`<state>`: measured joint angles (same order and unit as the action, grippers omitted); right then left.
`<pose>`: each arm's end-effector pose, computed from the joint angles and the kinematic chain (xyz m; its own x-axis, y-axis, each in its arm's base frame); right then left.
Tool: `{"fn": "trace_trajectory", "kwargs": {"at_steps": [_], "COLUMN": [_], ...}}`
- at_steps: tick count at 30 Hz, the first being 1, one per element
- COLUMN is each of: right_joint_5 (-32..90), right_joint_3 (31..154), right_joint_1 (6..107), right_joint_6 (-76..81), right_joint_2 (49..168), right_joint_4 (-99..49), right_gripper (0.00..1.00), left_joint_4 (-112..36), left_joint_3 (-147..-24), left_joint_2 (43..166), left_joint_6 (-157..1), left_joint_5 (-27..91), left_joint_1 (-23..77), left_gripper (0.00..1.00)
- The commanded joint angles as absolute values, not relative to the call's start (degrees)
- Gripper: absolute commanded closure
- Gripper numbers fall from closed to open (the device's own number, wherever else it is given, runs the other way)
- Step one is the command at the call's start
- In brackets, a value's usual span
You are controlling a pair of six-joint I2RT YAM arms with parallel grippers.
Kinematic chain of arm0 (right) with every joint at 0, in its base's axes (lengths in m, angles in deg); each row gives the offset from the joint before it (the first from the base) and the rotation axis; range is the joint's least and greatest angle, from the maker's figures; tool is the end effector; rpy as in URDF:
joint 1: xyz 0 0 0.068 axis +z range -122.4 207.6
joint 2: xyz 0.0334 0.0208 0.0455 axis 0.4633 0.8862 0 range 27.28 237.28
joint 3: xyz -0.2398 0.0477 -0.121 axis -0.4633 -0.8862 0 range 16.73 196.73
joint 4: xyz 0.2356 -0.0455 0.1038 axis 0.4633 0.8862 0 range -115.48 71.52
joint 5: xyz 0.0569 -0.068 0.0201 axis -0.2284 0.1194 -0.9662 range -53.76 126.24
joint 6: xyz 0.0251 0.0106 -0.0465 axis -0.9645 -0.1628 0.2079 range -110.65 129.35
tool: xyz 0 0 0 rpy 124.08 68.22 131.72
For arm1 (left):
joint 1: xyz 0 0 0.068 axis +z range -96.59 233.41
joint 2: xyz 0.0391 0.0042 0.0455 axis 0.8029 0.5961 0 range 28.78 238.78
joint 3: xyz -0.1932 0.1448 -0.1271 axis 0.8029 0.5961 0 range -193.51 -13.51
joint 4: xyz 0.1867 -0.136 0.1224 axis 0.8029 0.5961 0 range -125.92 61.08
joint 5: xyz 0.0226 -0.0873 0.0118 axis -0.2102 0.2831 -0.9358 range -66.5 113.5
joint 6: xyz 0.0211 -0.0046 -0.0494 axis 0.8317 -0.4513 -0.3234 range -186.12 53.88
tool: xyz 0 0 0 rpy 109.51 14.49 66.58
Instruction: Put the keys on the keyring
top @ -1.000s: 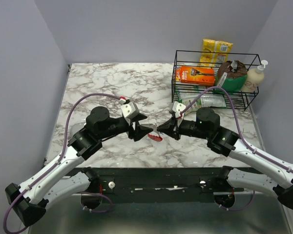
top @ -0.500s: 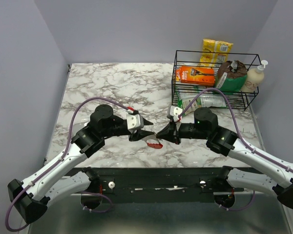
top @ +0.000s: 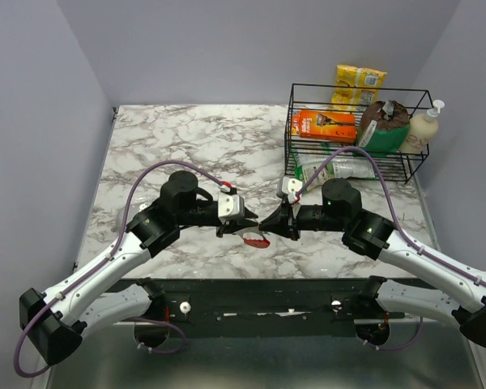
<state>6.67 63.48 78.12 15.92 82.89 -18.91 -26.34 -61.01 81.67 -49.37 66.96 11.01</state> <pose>0.1285 0.1836 0.3250 -0.0567 -0.2254 -0.9726 -0.9867 0.1612 0.0202 0.1361 -0.1574 0.3350 0.0999 0.1921 -0.9763 0.9935 0.0341 0.1084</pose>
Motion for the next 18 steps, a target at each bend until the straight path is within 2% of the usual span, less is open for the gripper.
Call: {"fn": "trace_trajectory", "kwargs": {"at_steps": [1, 2, 3, 4, 6, 7, 9, 10, 13, 14, 17, 18], "right_joint_5": [5.03, 4.86, 4.86, 4.86, 4.77, 4.77, 5.90, 6.44, 10.30, 11.27, 16.01, 18.11], "right_joint_3": [65.34, 65.25, 65.25, 65.25, 65.25, 65.25, 65.08, 64.90, 62.88, 62.09, 59.54, 59.10], "right_joint_1": [78.22, 78.14, 78.22, 78.14, 78.14, 78.14, 78.14, 78.14, 78.14, 78.14, 78.14, 78.22], "right_joint_6": [16.82, 16.82, 16.82, 16.73, 16.56, 16.21, 16.03, 15.86, 14.11, 13.83, 12.78, 12.69], "right_joint_2": [82.65, 82.65, 82.56, 82.56, 82.65, 82.65, 82.04, 81.60, 78.10, 77.03, 73.16, 72.46], "right_joint_4": [-19.94, -19.86, -19.85, -20.12, -20.20, -20.38, -20.64, -20.73, -23.53, -24.33, -27.67, -28.02], "right_gripper": [0.99, 1.00, 0.99, 0.99, 0.98, 0.84, 0.67, 0.51, 0.29, 0.18, 0.03, 0.01], "left_joint_4": [-25.12, -24.59, -24.15, -23.71, -23.09, -23.18, -23.71, -23.97, -24.32, -24.67, -25.64, -25.64], "left_joint_3": [-63.16, -63.43, -63.60, -63.78, -63.78, -63.69, -63.17, -62.90, -61.85, -61.59, -60.18, -59.57], "left_joint_2": [82.92, 83.45, 83.63, 83.80, 83.98, 83.98, 83.28, 83.02, 81.00, 79.95, 78.19, 77.83], "left_joint_6": [-47.75, -47.49, -47.14, -46.53, -46.34, -46.26, -46.26, -46.17, -45.03, -44.85, -43.97, -43.80], "left_joint_5": [69.20, 69.03, 68.76, 68.59, 68.50, 68.50, 68.06, 67.19, 65.78, 65.43, 65.34, 65.42], "left_joint_1": [10.52, 10.52, 10.43, 10.34, 10.34, 10.34, 10.34, 10.34, 10.34, 10.34, 10.34, 10.34], "left_gripper": [0.77, 0.83, 0.96, 1.00, 1.00, 1.00, 1.00, 1.00, 1.00, 1.00, 1.00, 1.00]}}
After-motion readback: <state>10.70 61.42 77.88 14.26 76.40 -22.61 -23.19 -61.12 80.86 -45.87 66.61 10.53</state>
